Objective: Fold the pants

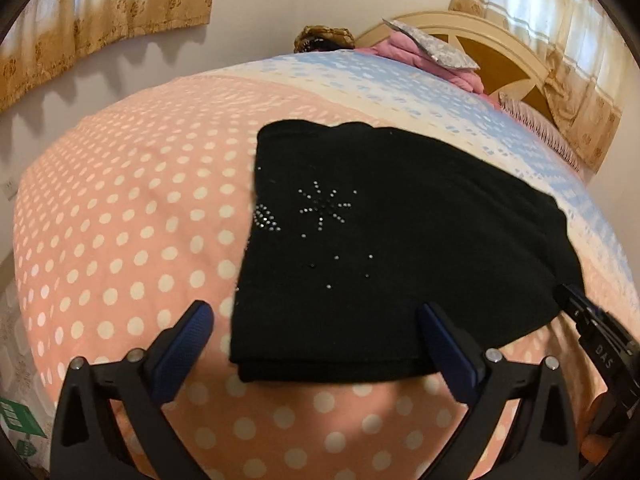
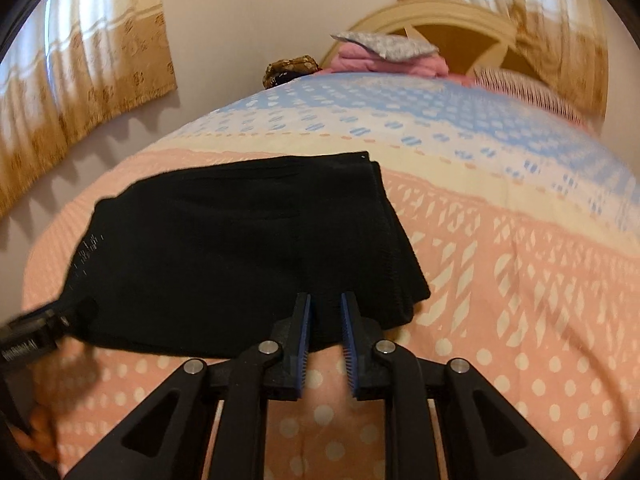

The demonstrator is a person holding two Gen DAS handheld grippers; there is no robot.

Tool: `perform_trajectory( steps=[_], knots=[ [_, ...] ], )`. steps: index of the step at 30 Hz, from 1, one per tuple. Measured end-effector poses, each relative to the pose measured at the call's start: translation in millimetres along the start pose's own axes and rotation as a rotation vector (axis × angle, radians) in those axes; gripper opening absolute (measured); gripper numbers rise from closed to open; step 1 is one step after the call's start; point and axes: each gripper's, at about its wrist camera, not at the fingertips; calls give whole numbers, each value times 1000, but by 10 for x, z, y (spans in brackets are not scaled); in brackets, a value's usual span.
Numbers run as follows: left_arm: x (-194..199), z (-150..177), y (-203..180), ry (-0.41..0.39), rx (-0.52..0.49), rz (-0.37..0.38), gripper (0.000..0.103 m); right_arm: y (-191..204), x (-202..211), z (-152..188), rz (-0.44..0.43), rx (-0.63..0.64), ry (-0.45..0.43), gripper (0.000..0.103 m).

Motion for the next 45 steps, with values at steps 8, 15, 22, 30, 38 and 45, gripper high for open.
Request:
perform_trajectory(
  steps=[8, 15, 22, 30, 38, 45],
  knots=[
    [6, 35, -161, -11, -24, -51, 103, 153, -7, 11, 29, 85, -1, 45],
    [397, 200, -437, -78, -142, -98, 103, 15, 367, 155, -103, -131, 41, 47],
    [798, 313, -721, -115, -214, -51, 103, -150, 844, 500, -130, -326, 50, 47],
    [1068, 439, -708, -127, -217, -53, 103, -163, 1338, 504, -41, -332, -35, 48],
    [1320, 605, -723, -159, -224, -80, 103, -11, 1764, 611, -7, -273, -101, 48],
    [1525, 651, -779, -209, -240, -75, 103, 6, 2141, 663, 12, -279, -212, 65]
  ],
)
Point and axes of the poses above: each gripper's, at about its wrist camera, not at the fingertips, and x roughly against the way its jaws point, y to its left, z to its underside, and after that the axes turned 4 degrees about y, right-handed
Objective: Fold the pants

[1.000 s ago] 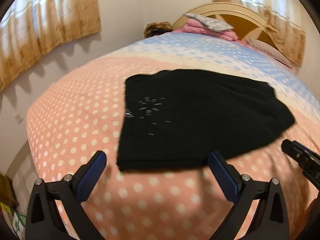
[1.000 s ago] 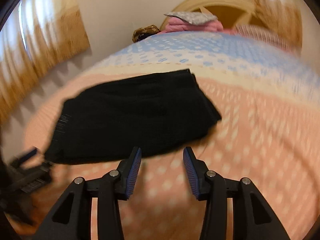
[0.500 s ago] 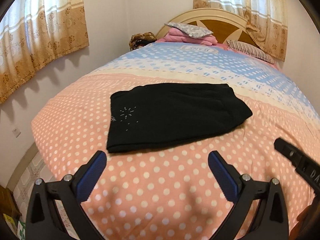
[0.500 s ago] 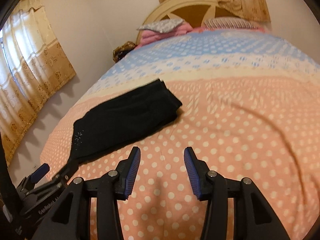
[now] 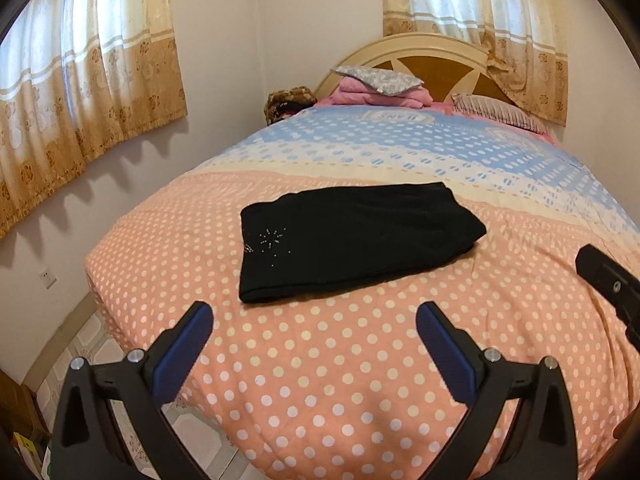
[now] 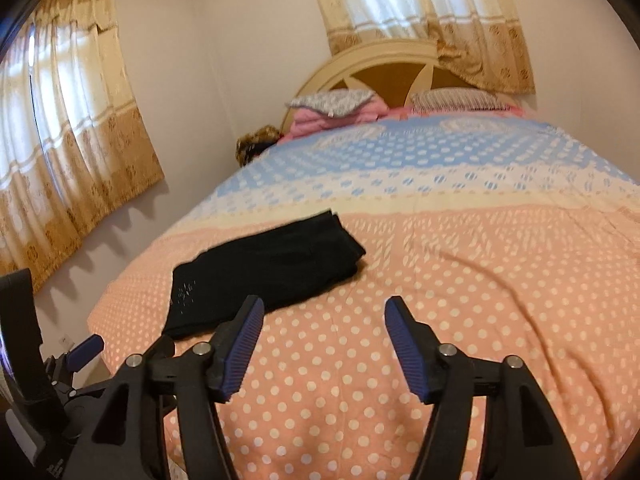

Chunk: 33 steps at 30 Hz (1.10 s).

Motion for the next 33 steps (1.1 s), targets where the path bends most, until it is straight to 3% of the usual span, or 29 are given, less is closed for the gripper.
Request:
perform_trajectory(
  steps=[33],
  knots=[
    [251, -1, -145, -72, -37, -15, 103, -90, 303, 34, 14, -26, -55, 65]
  ],
)
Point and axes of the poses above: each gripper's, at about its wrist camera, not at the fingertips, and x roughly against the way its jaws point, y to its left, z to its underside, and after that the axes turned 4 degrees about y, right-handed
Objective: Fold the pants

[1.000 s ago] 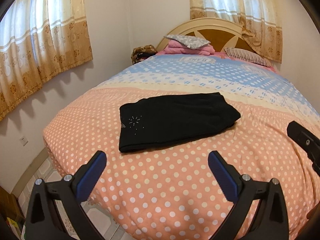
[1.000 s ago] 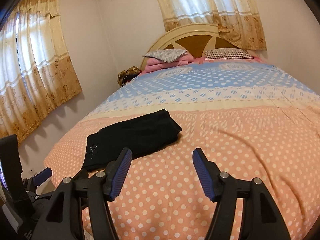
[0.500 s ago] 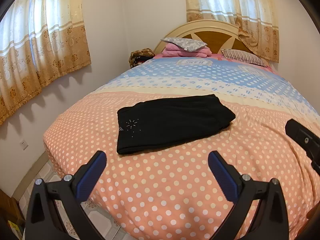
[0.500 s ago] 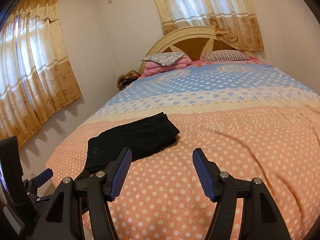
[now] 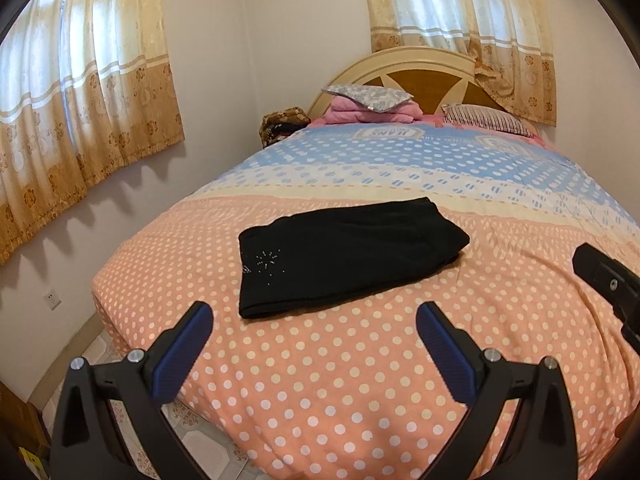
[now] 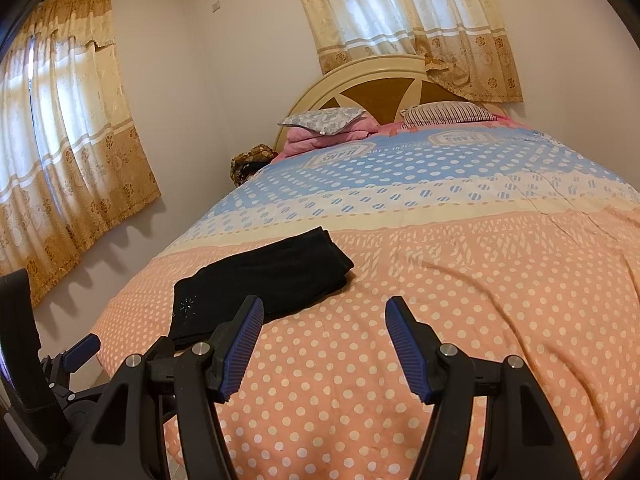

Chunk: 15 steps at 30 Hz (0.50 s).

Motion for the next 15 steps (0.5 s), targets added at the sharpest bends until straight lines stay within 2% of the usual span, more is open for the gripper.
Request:
perform_trajectory(
  steps=[15],
  knots=[
    [66, -20, 29, -12, 18, 22, 103, -4, 138, 50, 20, 9, -31, 65]
  ],
)
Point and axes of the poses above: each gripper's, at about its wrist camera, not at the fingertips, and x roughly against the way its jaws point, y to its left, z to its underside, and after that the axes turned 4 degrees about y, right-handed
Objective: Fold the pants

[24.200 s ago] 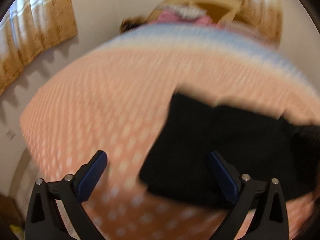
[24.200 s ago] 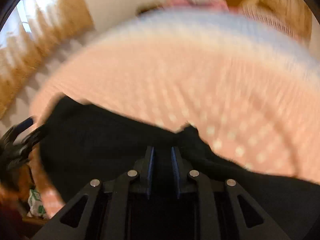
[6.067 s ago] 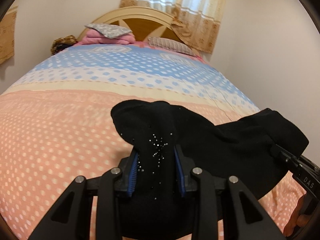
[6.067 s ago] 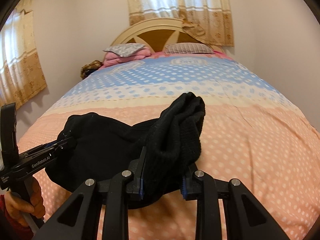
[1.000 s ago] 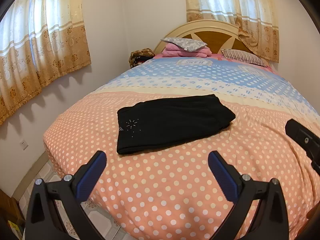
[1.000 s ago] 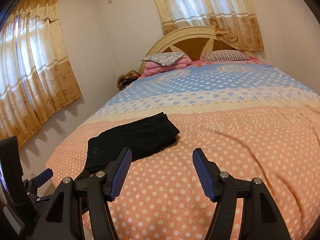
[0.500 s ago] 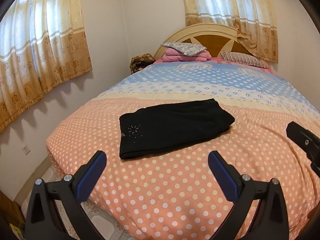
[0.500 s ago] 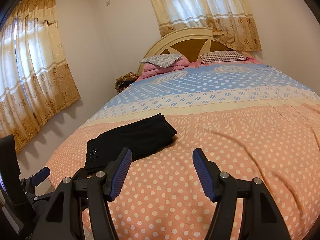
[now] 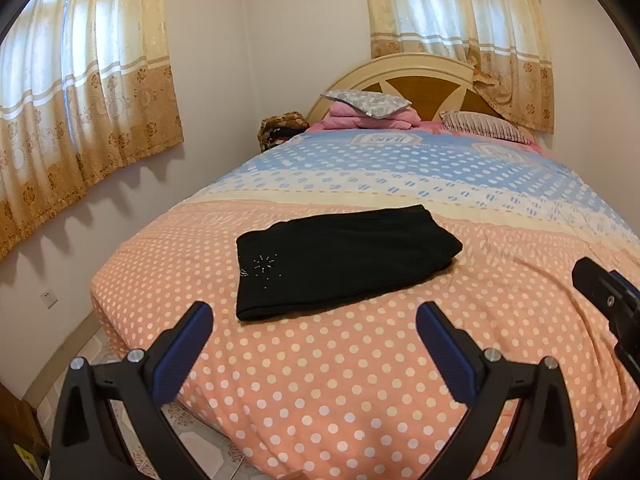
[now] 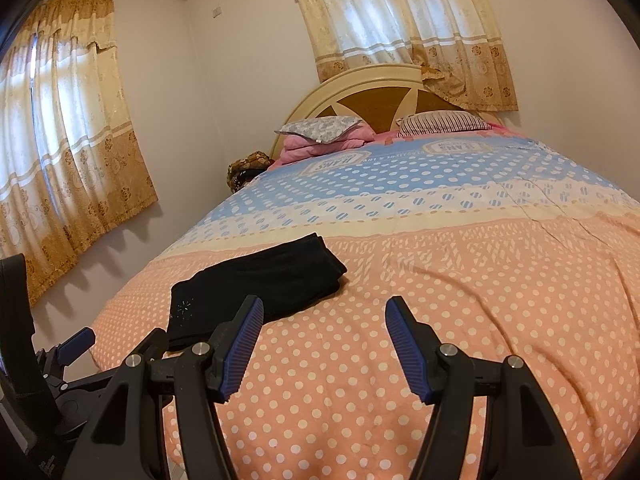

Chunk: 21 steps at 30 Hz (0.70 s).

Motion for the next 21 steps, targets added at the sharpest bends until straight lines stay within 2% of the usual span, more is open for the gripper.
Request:
perform_trajectory(
  steps=[9, 15, 21],
  knots=[
    [38, -18, 12, -22, 9, 18, 103, -20, 45, 9, 7, 2, -7, 65],
    [108, -14, 17, -98, 12, 15, 103, -46, 64, 14, 13, -3, -9, 65],
    [39, -37, 26, -59, 25, 56, 103, -45, 36, 19, 18, -2, 2, 65]
  ],
)
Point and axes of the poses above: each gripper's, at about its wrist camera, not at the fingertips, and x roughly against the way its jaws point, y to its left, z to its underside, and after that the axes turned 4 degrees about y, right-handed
